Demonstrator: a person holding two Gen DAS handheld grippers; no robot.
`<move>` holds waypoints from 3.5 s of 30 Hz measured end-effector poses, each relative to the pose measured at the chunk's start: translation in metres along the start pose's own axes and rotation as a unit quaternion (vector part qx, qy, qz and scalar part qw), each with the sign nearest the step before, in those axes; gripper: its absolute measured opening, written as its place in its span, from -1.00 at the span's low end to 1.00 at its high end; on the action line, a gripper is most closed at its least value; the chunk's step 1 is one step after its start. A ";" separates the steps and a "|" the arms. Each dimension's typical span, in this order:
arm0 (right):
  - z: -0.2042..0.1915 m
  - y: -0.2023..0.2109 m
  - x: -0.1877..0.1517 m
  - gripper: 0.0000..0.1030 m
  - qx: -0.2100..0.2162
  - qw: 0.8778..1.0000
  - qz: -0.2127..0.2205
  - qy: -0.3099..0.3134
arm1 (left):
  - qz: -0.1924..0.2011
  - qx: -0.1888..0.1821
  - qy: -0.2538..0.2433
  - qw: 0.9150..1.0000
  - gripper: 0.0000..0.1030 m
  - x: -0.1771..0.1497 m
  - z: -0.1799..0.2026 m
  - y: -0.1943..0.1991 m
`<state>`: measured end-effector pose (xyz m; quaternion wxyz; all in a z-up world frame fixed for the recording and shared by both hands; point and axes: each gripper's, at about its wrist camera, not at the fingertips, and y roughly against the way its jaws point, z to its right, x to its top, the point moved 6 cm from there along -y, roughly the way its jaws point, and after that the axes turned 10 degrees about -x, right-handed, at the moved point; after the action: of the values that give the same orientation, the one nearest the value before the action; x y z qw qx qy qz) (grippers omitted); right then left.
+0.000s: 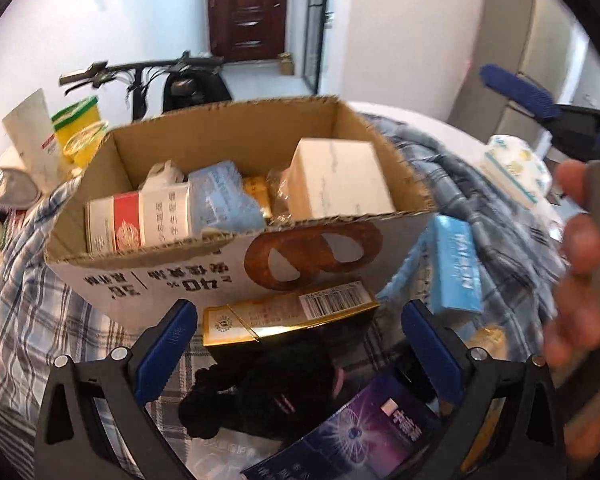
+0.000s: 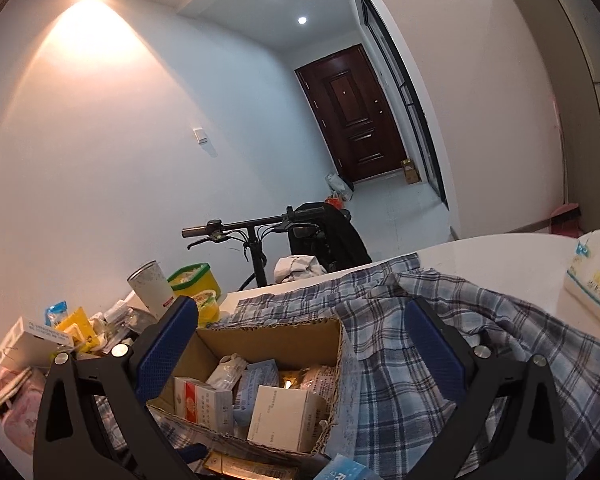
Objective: Organize objects
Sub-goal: 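Move both tools back toward the pile of cigarette packs, then grasp the gold barcode cigarette pack with the left gripper and lift it, then carry the gold pack over the box with the left gripper while the right grasps the black plush toy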
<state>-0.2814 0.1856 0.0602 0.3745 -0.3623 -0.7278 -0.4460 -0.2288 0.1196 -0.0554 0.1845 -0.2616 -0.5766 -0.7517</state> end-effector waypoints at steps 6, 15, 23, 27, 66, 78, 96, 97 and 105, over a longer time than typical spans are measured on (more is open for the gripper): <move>0.005 -0.004 -0.001 1.00 0.014 1.000 -0.013 -0.020 | -0.007 0.022 0.008 1.000 1.00 -0.002 -0.001 -0.017; 0.011 0.006 0.007 1.00 0.026 0.999 0.001 -0.039 | 0.011 0.024 0.001 1.000 0.78 -0.002 -0.001 -0.018; 0.010 0.004 0.005 1.00 0.022 0.999 -0.003 -0.034 | 0.036 -0.009 -0.013 0.999 0.77 -0.005 0.004 0.003; 0.009 0.005 0.005 1.00 0.020 0.999 0.001 -0.032 | 0.080 -0.037 -0.031 0.996 0.78 0.001 0.008 0.025; -0.028 0.012 -0.007 1.00 0.027 0.997 0.016 0.077 | 0.247 -0.063 -0.039 0.966 0.78 0.064 -0.104 0.092; -0.050 0.051 -0.065 1.00 0.076 0.982 -0.007 0.173 | 0.253 -0.070 -0.019 0.965 0.78 0.064 -0.112 0.097; -0.073 0.000 -0.180 0.51 0.081 0.925 -0.240 0.282 | 0.267 -0.065 -0.012 0.961 0.78 0.064 -0.114 0.105; -0.071 -0.002 -0.181 0.39 0.078 0.924 -0.246 0.282 | 0.268 -0.067 -0.012 0.961 0.78 0.064 -0.113 0.106; -0.072 0.003 -0.183 -0.25 0.084 0.923 -0.239 0.291 | 0.287 -0.070 0.000 0.955 0.78 0.064 -0.119 0.116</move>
<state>-0.1791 0.0855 -0.0746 0.4813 0.0011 -0.6865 -0.5450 -0.2340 -0.0243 0.0497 0.3736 -0.4285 -0.4229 -0.7057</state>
